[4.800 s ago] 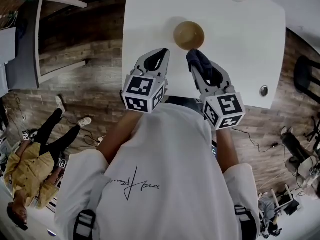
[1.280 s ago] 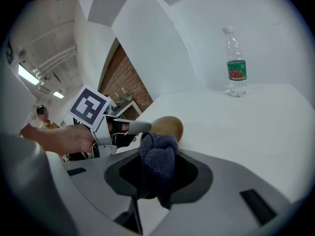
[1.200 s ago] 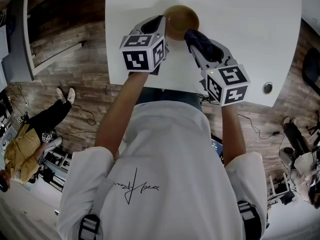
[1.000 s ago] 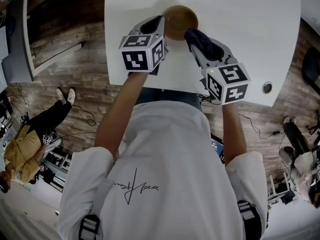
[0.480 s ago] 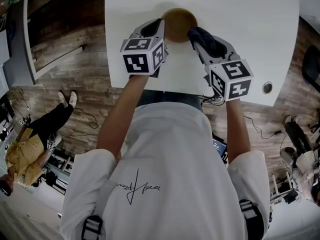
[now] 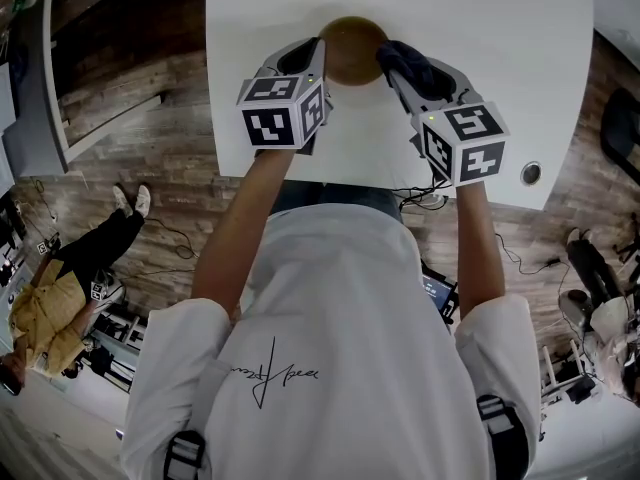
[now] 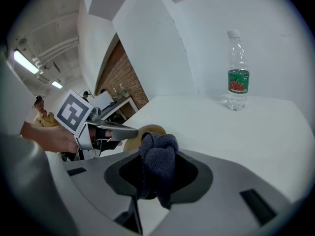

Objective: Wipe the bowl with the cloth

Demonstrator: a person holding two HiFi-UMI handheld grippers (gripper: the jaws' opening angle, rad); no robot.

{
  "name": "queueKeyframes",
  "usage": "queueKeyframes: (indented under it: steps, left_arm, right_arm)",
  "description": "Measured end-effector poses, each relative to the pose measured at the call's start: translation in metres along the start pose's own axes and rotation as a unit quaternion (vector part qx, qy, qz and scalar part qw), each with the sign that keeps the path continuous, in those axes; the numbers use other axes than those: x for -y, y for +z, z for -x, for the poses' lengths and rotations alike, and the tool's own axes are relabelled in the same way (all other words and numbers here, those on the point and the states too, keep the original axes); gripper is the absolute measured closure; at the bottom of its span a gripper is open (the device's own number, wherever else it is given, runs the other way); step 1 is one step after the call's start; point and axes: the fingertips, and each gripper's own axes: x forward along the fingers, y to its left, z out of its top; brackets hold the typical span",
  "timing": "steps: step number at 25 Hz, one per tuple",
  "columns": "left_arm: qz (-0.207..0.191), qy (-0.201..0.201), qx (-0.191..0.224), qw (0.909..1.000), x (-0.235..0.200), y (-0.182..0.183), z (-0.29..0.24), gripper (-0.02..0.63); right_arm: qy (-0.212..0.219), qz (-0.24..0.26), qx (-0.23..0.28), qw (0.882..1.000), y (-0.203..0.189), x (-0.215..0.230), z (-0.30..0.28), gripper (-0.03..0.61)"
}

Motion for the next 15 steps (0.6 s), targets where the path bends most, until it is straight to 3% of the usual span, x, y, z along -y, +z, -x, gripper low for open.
queueKeyframes:
  steps: [15]
  left_arm:
    - [0.002,0.001,0.001,1.0,0.002,0.0,0.0,0.612]
  right_arm:
    - [-0.002,0.028,-0.009,1.0,0.016,0.012,-0.008,0.457]
